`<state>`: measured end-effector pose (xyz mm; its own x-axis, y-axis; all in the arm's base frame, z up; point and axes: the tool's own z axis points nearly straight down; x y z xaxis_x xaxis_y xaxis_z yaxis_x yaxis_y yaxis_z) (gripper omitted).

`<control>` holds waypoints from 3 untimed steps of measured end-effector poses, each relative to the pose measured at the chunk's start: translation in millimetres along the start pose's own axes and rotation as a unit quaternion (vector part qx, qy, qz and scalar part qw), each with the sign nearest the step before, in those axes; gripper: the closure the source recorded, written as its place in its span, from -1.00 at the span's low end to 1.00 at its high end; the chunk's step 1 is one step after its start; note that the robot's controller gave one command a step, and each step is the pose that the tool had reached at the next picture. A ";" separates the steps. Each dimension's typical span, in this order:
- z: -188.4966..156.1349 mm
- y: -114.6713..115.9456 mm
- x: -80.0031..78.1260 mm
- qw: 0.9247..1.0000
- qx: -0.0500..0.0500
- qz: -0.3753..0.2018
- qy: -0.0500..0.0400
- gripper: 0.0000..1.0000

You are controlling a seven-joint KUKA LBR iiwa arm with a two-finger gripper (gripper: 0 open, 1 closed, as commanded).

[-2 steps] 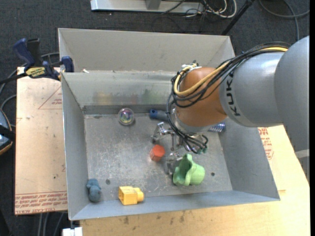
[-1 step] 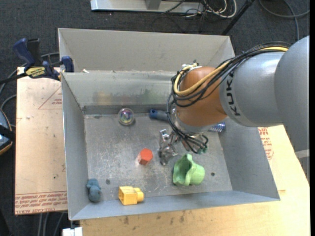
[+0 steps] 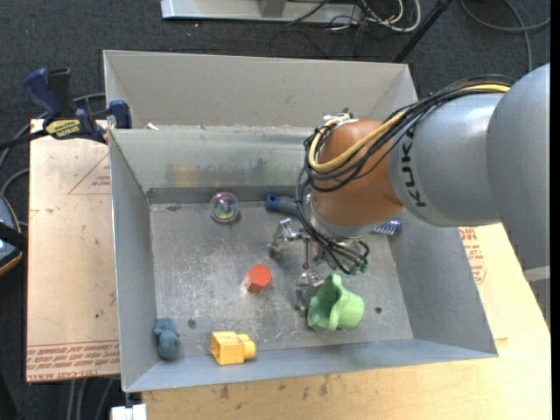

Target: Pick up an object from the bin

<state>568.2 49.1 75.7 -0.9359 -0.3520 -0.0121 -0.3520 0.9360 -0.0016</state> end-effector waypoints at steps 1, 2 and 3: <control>-0.1 44.0 8.2 0.999 0.001 -0.035 -0.002 -1.00; -0.8 44.0 8.9 0.999 0.000 -0.033 0.001 1.00; -107.9 70.0 32.5 0.977 -0.002 -0.214 0.002 1.00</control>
Offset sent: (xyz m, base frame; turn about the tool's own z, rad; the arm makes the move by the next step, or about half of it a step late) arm -0.0282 0.0371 -0.0057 -0.0690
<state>511.9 102.9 183.1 -0.7024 -0.7118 -0.0063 -0.7118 0.7024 -0.0022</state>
